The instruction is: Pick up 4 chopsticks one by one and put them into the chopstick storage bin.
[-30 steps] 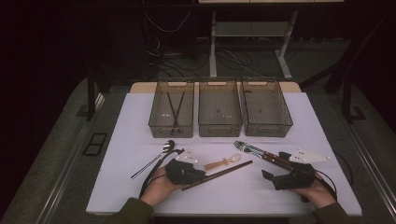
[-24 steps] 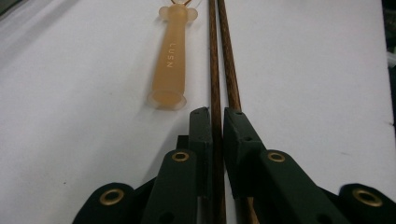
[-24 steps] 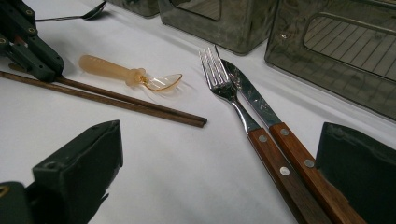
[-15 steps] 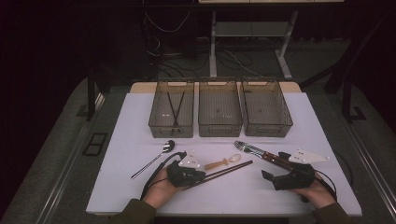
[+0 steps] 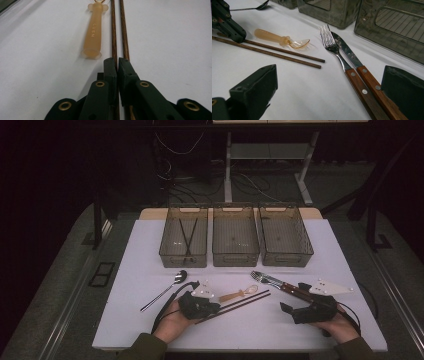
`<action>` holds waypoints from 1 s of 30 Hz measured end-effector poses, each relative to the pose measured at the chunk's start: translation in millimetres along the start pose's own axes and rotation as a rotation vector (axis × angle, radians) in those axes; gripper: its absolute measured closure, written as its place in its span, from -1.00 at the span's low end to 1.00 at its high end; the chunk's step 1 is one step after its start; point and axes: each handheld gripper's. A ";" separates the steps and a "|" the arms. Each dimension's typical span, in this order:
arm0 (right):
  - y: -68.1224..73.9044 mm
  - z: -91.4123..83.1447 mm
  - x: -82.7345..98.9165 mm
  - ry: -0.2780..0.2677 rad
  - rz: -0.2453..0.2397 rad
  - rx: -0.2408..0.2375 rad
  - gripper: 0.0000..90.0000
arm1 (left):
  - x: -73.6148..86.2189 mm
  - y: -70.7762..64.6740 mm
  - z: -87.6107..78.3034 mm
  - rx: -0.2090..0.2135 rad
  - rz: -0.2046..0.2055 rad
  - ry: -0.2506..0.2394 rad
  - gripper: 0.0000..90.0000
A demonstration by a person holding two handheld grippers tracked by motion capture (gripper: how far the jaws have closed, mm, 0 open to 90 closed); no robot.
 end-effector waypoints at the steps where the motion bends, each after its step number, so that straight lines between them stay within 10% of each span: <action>1: 0.1 0.2 0.1 -0.003 0.000 0.000 -0.98 | -0.6 0.3 -1.2 0.004 0.007 0.002 0.89; 30: 10.9 11.5 1.7 0.023 -0.021 -0.029 -0.98 | -3.5 5.7 -33.4 0.018 -0.044 -0.113 0.89</action>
Point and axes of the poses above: each handheld gripper's, and its own axes: z roughly forward along the jaws, x roughly out of its underside, y roughly to its left, and after that the axes turned 3 degrees about z, right-handed
